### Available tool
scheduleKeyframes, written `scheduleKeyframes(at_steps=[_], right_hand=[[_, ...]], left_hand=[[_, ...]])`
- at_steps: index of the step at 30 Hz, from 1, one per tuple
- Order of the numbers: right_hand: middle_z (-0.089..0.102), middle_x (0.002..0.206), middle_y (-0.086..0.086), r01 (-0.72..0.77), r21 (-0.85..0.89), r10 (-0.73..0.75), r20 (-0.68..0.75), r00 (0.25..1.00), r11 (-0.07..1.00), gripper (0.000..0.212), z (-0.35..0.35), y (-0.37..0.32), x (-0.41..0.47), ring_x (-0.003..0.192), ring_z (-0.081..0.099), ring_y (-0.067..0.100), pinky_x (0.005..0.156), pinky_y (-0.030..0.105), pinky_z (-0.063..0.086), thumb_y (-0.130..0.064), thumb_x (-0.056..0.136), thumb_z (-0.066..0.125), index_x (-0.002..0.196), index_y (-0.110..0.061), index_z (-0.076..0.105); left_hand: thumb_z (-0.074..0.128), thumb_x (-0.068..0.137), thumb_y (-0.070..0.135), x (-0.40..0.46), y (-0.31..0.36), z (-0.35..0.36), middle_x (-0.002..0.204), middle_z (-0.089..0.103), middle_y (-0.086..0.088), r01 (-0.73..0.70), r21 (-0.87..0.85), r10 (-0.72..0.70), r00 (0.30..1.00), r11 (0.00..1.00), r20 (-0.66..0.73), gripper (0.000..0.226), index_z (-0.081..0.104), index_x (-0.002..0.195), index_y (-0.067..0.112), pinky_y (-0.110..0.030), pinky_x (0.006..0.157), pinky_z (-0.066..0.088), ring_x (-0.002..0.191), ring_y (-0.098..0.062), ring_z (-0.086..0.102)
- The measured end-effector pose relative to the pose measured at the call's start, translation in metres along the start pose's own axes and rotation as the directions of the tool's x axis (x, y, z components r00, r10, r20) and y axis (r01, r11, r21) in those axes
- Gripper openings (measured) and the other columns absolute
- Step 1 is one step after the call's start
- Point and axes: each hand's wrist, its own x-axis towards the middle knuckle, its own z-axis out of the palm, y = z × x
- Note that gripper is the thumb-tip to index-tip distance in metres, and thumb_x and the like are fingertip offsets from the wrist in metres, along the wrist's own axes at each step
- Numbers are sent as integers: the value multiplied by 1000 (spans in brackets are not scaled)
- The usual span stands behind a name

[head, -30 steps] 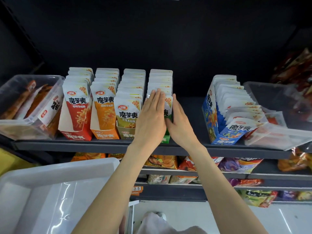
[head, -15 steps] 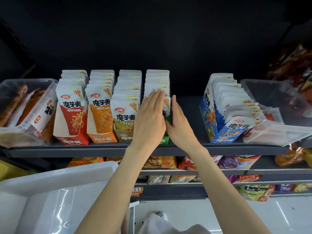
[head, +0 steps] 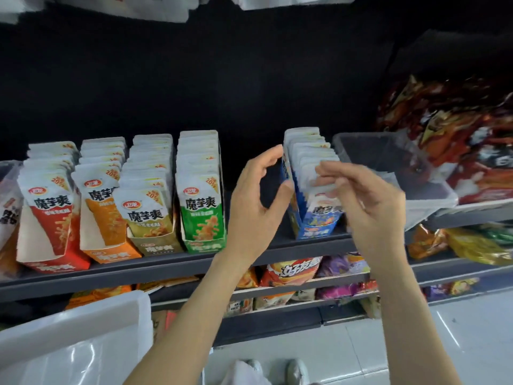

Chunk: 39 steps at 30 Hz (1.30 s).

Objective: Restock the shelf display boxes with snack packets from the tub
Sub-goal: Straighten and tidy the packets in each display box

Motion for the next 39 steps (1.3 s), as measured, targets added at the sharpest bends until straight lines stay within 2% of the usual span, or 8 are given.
scheduleKeyframes(at_steps=[5,12,17,19,22,30,35,39], right_hand=[[65,110,-17,-102,-53,101,-21,995,993,33,-57,37,18,105,62,3,85,13,47,0,95,49,115,-23,62],[66,113,-2,69,-215,19,381,925,974,31,-61,95,110,101,60,3,89,16,48,-3,92,55,119,-16,64],[57,127,6,242,-359,17,589,808,901,38,-32,120,156,113,55,18,94,32,46,-18,93,57,131,-17,53],[52,135,8,287,-410,57,651,757,866,43,-25,123,165,119,52,21,98,35,45,-25,95,54,137,-20,47],[56,132,6,281,-421,125,715,688,862,45,-19,126,172,111,58,17,96,37,48,-26,96,53,140,-23,44],[66,115,2,364,-392,40,725,688,845,30,-17,118,168,94,63,11,85,33,52,-21,95,53,123,-17,60],[64,120,-4,369,-354,36,762,647,859,32,-22,117,171,89,58,1,86,26,51,-20,94,56,125,-21,61],[67,114,-6,328,-380,45,710,703,865,29,-19,120,170,89,62,4,85,28,52,-20,92,59,120,-23,63]], left_hand=[[62,77,51,6,-1,41,146,13,32,244,43,-247,933,969,262,87,7,145,42,3,99,15,130,22,14],[66,67,63,28,-1,56,157,9,16,226,250,-294,913,941,282,98,14,147,40,-34,115,23,142,-1,14],[55,75,69,39,-3,54,151,26,20,262,205,-312,912,943,267,65,31,133,53,-26,110,25,137,2,25],[54,90,51,47,-11,50,140,45,19,293,107,-306,941,950,144,44,44,132,44,-24,105,33,128,5,40],[58,93,25,64,-30,35,124,59,15,218,271,-224,975,937,-9,34,56,126,30,-22,98,40,116,2,51],[64,85,41,98,-53,30,119,62,-3,-101,742,-77,976,663,202,44,60,124,20,-38,90,43,107,-24,53],[68,82,40,110,-59,28,104,61,11,-92,657,-116,957,748,266,39,58,117,24,-33,84,45,95,-12,54],[70,78,45,114,-60,29,96,57,17,-75,615,-147,942,785,303,44,56,114,24,-27,77,43,88,-7,52]])
